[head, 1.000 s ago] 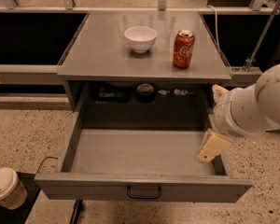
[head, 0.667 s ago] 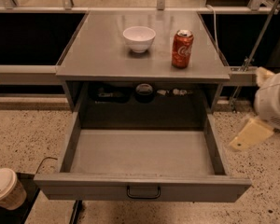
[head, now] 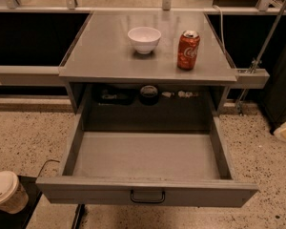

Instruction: Open top drawer

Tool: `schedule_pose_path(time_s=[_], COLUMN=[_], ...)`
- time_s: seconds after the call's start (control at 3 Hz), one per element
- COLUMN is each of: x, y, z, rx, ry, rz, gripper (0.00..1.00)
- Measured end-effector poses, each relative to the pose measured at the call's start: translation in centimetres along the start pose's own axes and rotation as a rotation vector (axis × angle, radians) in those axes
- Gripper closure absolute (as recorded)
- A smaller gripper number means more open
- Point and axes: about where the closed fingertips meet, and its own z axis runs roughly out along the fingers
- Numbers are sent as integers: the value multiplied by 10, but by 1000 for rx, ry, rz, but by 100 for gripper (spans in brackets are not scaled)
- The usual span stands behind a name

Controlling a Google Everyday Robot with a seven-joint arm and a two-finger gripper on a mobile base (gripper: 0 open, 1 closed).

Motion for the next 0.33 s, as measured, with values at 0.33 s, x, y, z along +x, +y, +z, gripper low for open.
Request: schedule_pose_path(time_s=[0.33], x=[0], y=[0], z=[0], rx=[0], ry=[0], rz=[-1], gripper=[0])
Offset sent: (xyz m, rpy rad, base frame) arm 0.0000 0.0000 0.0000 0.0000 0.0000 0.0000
